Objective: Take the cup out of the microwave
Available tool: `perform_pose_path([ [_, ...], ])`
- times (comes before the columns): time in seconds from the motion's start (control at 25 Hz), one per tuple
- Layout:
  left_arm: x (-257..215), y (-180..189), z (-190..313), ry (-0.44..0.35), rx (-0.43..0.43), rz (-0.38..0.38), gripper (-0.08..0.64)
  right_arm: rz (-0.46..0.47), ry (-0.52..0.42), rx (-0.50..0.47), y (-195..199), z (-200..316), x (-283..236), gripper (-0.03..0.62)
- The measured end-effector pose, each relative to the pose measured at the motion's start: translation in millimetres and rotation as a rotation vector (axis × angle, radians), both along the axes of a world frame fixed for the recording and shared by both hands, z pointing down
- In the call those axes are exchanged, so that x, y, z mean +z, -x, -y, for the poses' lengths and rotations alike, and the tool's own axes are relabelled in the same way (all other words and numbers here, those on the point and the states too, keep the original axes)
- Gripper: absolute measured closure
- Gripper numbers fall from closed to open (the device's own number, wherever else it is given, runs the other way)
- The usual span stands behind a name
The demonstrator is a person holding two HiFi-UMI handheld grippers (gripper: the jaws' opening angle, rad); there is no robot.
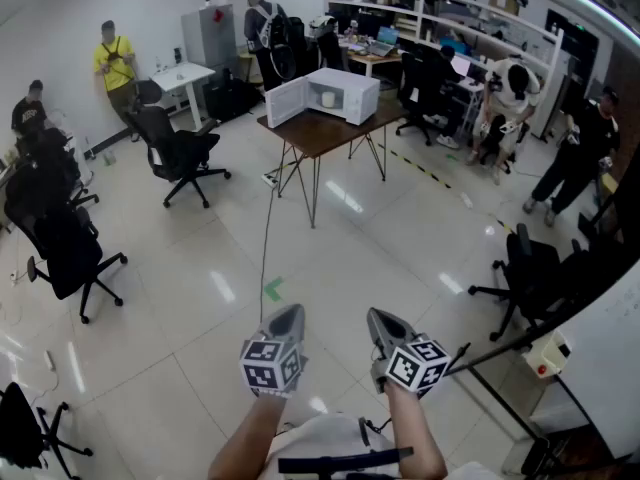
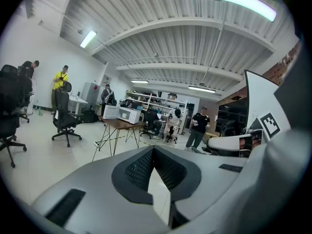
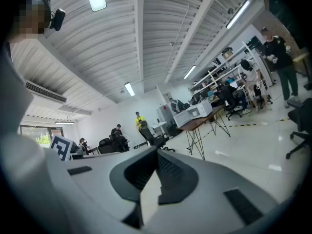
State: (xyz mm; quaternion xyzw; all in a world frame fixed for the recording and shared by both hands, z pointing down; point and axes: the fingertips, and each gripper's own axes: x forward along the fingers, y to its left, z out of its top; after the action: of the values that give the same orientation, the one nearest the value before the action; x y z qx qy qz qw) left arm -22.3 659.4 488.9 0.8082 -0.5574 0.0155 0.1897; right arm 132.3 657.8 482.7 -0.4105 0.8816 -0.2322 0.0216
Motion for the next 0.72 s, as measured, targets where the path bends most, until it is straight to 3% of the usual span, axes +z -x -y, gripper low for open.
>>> perform_pose_path([
  [0.72,5.5,-24.2,12.3,0.009,-0.020,0.012,0.560,0.020,0.004,-0.008,-28.4,14.6,5.0,0.592],
])
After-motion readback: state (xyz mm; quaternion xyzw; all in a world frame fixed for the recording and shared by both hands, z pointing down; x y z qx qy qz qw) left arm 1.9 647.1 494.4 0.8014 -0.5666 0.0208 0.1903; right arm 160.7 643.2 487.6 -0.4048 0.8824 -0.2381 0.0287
